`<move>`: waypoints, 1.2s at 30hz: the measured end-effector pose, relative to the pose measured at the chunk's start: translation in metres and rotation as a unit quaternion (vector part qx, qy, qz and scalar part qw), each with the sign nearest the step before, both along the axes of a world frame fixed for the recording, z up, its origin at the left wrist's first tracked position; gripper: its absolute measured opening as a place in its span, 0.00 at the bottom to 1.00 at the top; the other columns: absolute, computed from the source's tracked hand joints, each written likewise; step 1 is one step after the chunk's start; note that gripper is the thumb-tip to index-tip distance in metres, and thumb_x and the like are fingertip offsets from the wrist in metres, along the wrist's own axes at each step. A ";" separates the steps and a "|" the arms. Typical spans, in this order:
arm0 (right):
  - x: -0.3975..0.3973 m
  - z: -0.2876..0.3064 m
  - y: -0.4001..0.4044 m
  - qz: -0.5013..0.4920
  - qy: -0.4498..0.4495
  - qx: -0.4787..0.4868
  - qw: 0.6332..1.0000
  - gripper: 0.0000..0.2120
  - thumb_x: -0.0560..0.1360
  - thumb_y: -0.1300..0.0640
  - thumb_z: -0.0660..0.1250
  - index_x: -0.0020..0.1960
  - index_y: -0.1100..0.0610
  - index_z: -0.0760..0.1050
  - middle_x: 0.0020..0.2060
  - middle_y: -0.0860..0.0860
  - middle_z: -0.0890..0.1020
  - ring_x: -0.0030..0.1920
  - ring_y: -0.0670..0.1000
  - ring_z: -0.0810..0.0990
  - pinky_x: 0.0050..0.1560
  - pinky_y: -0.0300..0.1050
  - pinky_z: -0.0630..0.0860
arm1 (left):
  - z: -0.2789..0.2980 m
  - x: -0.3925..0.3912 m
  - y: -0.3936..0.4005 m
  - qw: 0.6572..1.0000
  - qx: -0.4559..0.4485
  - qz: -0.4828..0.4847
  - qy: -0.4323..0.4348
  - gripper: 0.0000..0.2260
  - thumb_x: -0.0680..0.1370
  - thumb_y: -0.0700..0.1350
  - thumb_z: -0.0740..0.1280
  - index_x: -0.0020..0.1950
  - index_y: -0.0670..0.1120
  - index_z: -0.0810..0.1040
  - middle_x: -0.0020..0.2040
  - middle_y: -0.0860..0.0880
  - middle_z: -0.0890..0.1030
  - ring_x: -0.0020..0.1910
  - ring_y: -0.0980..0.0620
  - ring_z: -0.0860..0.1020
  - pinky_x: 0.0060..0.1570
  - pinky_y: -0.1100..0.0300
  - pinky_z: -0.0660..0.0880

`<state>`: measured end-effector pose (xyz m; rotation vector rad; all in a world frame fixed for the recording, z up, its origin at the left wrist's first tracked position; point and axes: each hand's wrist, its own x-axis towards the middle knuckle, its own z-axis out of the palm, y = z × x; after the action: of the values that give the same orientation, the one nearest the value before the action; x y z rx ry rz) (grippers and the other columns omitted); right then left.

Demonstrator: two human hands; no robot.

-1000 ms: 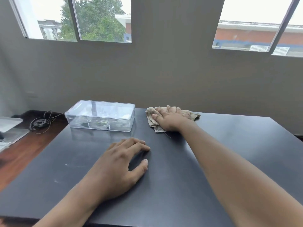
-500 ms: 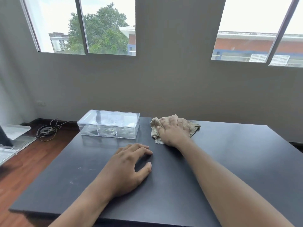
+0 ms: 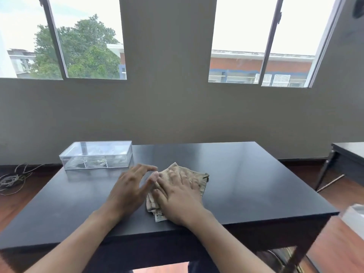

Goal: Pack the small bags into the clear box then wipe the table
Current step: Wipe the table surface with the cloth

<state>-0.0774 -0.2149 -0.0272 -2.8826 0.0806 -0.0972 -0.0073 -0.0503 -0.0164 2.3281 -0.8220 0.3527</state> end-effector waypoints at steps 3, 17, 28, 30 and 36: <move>-0.048 -0.006 -0.020 -0.020 -0.022 0.006 1.000 0.29 0.80 0.30 0.42 0.80 0.32 0.43 0.84 0.48 0.49 0.83 0.54 0.43 0.78 0.61 0.37 | -0.002 -0.007 -0.023 0.998 0.043 -0.043 0.006 0.25 0.79 0.69 0.51 0.65 0.58 0.76 0.63 0.62 0.78 0.62 0.60 0.75 0.66 0.53 0.70; -0.087 0.000 -0.286 -0.367 0.043 -0.014 0.929 0.39 0.71 0.21 0.40 0.80 0.31 0.49 0.83 0.44 0.49 0.82 0.55 0.49 0.80 0.63 0.46 | -0.006 0.038 -0.070 0.971 0.202 -0.129 0.025 0.31 0.77 0.74 0.52 0.76 0.63 0.63 0.78 0.62 0.64 0.78 0.59 0.61 0.75 0.58 0.57; -0.096 -0.006 -0.212 -0.295 0.018 0.010 0.955 0.30 0.77 0.27 0.41 0.79 0.28 0.46 0.84 0.46 0.48 0.83 0.56 0.43 0.79 0.65 0.38 | -0.009 0.024 -0.155 0.970 0.157 -0.184 0.012 0.29 0.78 0.72 0.51 0.76 0.64 0.62 0.78 0.57 0.67 0.80 0.60 0.54 0.79 0.57 0.45; -0.115 -0.016 -0.178 -0.260 -0.003 0.003 0.966 0.31 0.74 0.25 0.38 0.77 0.27 0.41 0.83 0.43 0.49 0.82 0.53 0.43 0.78 0.62 0.38 | -0.016 0.022 -0.158 0.969 0.162 -0.184 0.014 0.30 0.77 0.73 0.51 0.77 0.64 0.61 0.78 0.57 0.67 0.80 0.60 0.55 0.78 0.59 0.46; -0.154 -0.015 -0.160 -0.229 -0.040 -0.037 0.972 0.31 0.73 0.22 0.37 0.76 0.24 0.48 0.80 0.37 0.55 0.78 0.48 0.50 0.75 0.54 0.42 | -0.021 0.025 -0.157 0.971 0.159 -0.178 0.020 0.33 0.74 0.77 0.48 0.75 0.65 0.62 0.78 0.59 0.66 0.79 0.60 0.57 0.76 0.57 0.53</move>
<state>-0.2313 -0.3745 -0.0422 -2.8697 0.7407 -0.3055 0.0176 -0.2076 -0.0378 2.3963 -1.3313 0.0161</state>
